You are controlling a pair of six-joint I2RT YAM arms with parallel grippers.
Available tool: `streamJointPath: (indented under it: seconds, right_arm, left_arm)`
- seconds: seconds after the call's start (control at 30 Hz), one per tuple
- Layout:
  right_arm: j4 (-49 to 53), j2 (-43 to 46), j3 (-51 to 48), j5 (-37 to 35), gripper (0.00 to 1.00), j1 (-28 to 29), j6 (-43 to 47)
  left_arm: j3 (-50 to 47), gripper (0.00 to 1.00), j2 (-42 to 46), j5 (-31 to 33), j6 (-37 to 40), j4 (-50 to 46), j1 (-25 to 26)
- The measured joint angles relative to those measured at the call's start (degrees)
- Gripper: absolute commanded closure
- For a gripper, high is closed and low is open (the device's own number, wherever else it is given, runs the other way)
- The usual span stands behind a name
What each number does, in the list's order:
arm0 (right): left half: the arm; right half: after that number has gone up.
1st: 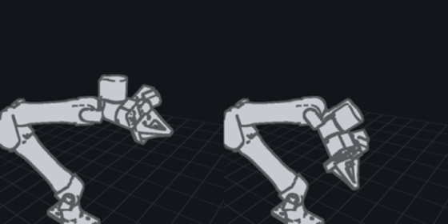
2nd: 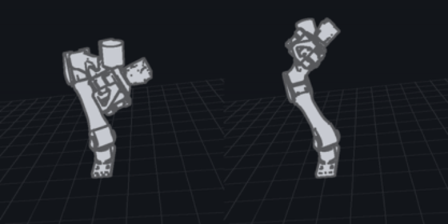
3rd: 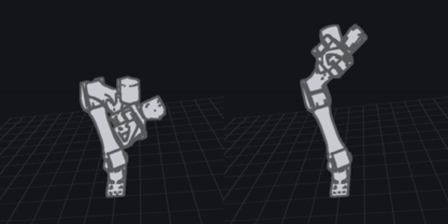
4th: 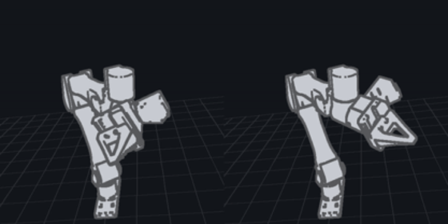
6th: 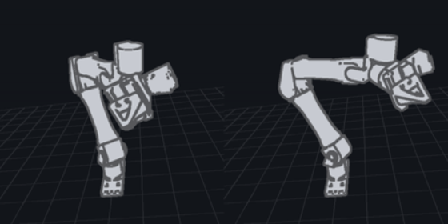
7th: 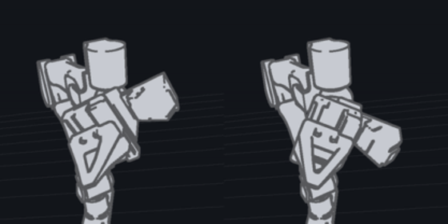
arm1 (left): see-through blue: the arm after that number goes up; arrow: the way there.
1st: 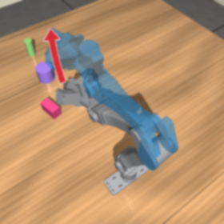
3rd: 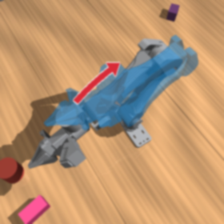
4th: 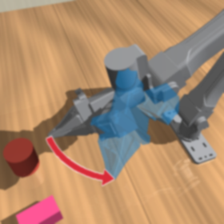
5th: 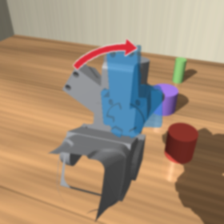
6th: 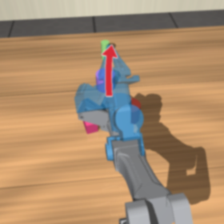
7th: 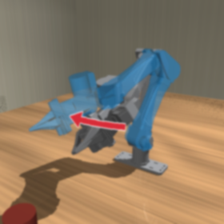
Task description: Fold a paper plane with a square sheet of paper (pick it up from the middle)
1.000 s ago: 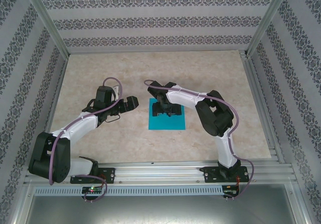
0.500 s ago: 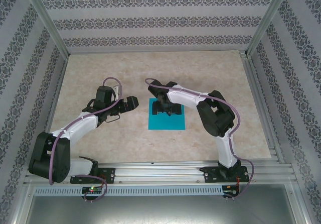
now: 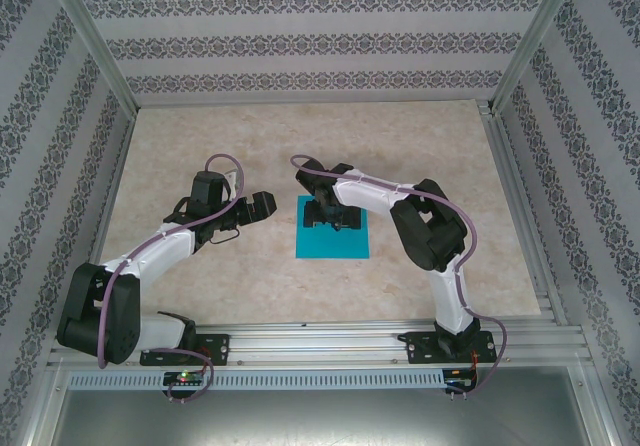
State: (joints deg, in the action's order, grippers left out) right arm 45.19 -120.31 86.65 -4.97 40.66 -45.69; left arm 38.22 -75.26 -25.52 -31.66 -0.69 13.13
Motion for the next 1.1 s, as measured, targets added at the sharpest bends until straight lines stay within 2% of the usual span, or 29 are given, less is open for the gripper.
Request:
streamJointPath:
  seconds: [0.4, 0.5, 0.67, 0.87, 1.1]
  right_arm:
    - [-1.1, 0.2, -0.5, 0.1, 0.11, 0.0, 0.7]
    - [-1.3, 0.3, -0.5, 0.3, 0.16, 0.0, 1.1]
    - [-1.3, 0.5, -0.5, 0.3, 0.30, 0.0, 2.5]
    - [-1.3, 1.0, -0.5, 1.0, 0.56, -0.1, 4.5]
    - [-4.3, 6.7, -2.9, 5.5, 0.67, -1.2, 5.4]
  left_arm:
    - [0.0, 0.00, 0.0, 0.0, 0.1, -0.2, 0.0]
    - [0.0, 0.00, 0.0, 0.0, 0.1, -0.2, 0.0]
    - [0.0, 0.00, 0.0, 0.0, 0.1, -0.2, 0.0]
    - [0.0, 0.00, 0.0, 0.0, 0.1, -0.2, 0.0]
    - [0.0, 0.00, 0.0, 0.0, 0.1, -0.2, 0.0]
